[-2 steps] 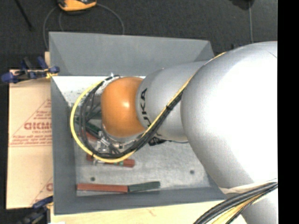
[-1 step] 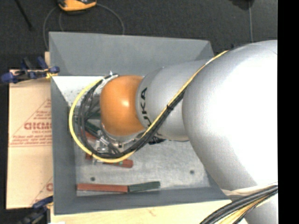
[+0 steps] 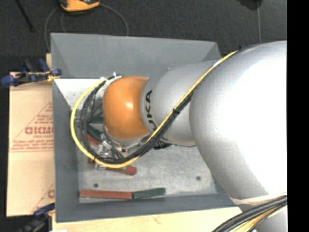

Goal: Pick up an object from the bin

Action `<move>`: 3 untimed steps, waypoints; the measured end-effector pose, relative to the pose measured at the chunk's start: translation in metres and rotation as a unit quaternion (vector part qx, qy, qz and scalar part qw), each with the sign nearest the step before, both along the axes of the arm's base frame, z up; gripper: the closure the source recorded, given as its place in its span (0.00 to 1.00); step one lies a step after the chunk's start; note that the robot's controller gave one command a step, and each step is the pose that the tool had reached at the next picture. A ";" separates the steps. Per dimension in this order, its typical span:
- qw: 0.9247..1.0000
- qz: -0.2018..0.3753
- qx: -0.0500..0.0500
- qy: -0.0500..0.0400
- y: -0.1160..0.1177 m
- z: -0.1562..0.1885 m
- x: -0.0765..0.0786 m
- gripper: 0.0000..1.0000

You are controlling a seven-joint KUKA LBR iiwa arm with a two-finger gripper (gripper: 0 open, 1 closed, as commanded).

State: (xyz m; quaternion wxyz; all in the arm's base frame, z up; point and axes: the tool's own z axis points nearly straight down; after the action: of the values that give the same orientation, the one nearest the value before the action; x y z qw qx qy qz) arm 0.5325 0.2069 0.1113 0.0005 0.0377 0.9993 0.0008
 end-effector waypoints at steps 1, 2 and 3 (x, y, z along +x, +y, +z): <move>1.000 -0.016 0.000 -0.001 -0.013 0.002 0.007 0.00; 1.000 -0.017 0.000 -0.001 -0.013 0.002 0.007 0.00; 0.999 -0.044 0.004 -0.012 -0.012 -0.029 0.029 1.00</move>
Offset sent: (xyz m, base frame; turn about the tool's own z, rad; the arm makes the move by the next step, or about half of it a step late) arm 0.0000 0.0000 0.0000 0.0000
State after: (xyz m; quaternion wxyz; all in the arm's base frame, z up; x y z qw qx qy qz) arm 0.5619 0.1947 0.0819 0.0125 0.0819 0.9965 0.0054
